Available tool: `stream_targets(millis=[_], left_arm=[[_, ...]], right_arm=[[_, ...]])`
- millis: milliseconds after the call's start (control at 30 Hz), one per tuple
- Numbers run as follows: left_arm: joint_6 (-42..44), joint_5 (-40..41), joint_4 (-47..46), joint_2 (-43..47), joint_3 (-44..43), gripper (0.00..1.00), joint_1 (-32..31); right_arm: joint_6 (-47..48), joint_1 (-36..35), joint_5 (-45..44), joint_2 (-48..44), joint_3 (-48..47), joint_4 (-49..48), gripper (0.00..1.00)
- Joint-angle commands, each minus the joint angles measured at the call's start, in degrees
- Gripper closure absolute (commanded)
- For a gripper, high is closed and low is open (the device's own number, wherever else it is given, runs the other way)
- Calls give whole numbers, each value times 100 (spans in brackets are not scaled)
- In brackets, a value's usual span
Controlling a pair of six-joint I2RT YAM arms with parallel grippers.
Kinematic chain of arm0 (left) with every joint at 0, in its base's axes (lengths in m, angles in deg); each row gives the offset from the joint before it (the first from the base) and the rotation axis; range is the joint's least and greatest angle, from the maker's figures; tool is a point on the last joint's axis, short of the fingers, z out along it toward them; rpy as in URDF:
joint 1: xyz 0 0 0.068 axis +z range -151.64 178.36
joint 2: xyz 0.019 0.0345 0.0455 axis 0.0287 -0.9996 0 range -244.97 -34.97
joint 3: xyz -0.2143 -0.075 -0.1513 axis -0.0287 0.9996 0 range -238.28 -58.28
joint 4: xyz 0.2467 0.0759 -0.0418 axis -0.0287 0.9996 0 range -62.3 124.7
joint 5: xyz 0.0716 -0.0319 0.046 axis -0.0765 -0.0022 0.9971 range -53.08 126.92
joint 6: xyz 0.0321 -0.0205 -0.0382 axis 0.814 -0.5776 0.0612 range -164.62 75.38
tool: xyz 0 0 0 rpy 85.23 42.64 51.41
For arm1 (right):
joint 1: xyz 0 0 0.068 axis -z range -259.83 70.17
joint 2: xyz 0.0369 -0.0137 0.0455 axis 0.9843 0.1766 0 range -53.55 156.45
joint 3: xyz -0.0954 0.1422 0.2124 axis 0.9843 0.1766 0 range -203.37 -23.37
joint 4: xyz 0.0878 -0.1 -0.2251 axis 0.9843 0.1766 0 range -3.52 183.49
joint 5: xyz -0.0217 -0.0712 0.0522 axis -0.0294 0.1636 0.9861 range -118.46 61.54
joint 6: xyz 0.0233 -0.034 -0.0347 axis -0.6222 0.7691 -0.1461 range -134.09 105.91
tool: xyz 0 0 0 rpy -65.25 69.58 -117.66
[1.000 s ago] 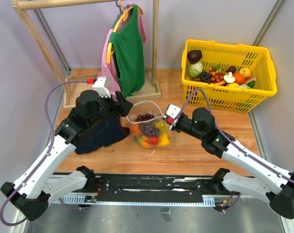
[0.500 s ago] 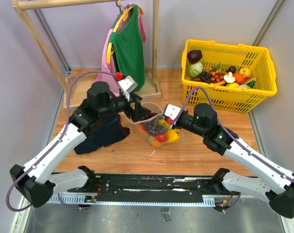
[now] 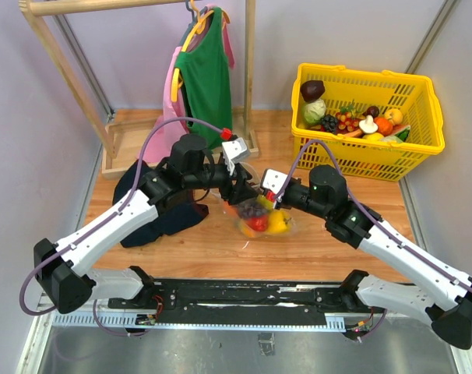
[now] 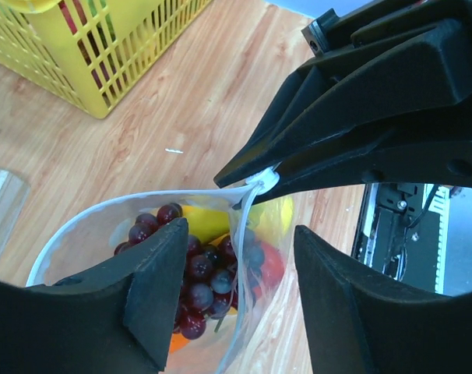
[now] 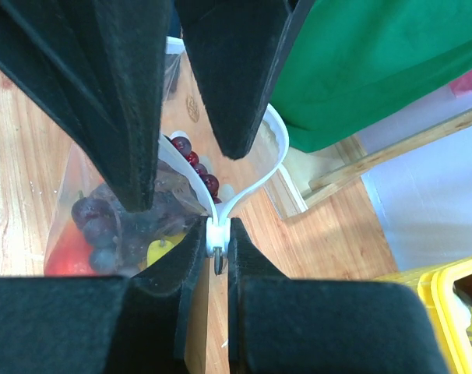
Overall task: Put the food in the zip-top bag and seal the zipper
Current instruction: Zip the zipper food storage bag at the center of the board.
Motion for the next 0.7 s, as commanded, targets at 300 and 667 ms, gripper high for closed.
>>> stream_targets(millis=[300, 667], left_arm=[[347, -264, 65, -340, -126, 71, -105], [364, -178, -411, 278, 444, 100, -216]], right_arm=[[-175, 67, 303, -205, -245, -19, 99], [-711, 67, 675, -455, -275, 471, 72]])
